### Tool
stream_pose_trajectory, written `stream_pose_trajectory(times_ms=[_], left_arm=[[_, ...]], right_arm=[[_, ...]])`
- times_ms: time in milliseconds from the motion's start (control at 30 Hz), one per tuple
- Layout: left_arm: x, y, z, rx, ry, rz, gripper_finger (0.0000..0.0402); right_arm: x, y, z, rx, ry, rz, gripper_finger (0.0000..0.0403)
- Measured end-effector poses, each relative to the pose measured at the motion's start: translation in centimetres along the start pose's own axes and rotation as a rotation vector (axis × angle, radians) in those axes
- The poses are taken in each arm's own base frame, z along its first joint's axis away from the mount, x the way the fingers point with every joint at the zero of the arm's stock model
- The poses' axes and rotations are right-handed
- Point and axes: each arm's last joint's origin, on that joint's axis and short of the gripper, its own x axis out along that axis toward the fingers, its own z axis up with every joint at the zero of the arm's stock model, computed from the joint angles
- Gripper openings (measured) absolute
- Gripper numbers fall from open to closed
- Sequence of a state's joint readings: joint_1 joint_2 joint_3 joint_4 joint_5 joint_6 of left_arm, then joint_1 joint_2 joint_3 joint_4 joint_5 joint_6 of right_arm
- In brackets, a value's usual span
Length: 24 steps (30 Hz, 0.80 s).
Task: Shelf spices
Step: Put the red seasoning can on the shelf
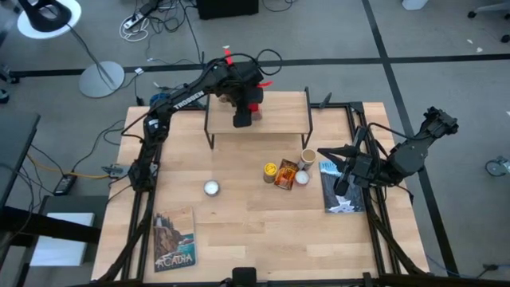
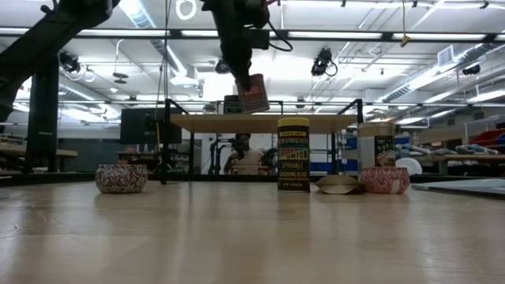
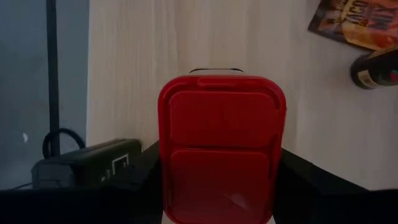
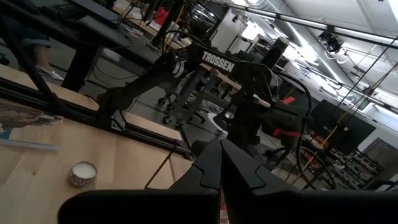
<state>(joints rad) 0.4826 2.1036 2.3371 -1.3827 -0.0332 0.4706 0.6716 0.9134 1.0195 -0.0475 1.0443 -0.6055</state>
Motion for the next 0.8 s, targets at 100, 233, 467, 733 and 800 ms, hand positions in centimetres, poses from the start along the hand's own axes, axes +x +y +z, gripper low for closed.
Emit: stream_pose_trajectory(times_ms=[100,233,467,733,800], left_arm=[[0.0,-0.1,0.0,0.000,-0.005,-0.011,0.0210],[0.0,0.0,0.0,-0.002,-0.004,-0.009,0.0235],[0.0,0.0,0.0,-0.008,-0.008,-0.006,0.0264],[-0.3,0.0,0.1,-0.027,-0.002,0.024,0.0267],[-1.0,0.0,0.3,-0.029,-0.037,0.040,0.0268]], right_arm=[[0.0,0.0,0.0,0.000,0.000,0.000,0.0004],[0.0,0.0,0.0,0.003,0.000,0.000,0.0006],[0.0,0.0,0.0,0.003,0.000,0.000,0.0004],[0.0,0.0,0.0,0.003,0.000,0.000,0.0004],[0.0,0.0,0.0,0.003,0.000,0.000,0.0004]])
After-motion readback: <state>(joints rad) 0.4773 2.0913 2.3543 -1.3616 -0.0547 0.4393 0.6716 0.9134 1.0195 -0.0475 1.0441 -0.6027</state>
